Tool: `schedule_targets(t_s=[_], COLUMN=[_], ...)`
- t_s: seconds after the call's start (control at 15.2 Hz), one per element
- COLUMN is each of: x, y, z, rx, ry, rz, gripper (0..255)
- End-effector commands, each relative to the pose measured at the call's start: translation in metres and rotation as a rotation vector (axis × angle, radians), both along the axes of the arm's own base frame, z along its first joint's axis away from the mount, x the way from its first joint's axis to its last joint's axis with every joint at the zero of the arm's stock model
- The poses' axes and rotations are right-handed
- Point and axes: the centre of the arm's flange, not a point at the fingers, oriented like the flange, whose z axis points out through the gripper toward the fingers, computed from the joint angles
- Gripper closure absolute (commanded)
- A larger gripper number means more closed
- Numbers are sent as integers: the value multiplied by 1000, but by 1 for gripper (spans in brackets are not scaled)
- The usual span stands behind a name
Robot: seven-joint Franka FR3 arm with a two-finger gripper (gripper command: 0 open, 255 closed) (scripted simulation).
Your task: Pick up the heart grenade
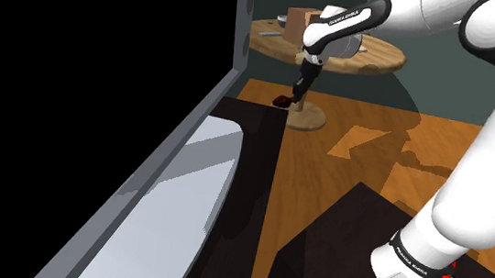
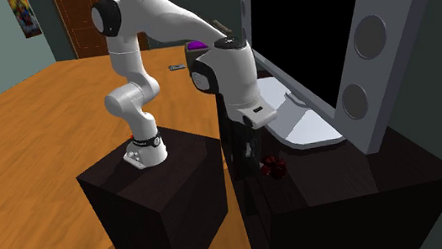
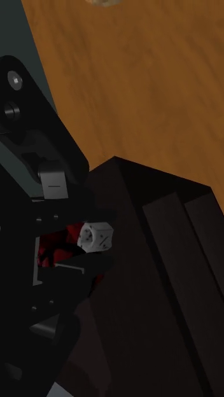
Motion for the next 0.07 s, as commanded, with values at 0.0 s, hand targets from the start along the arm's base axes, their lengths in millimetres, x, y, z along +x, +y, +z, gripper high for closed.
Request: schedule_targets(t_s=[0.0], x=[0], y=[-1], z=[3], rx=[0], ry=[0], rz=[0], gripper=[255])
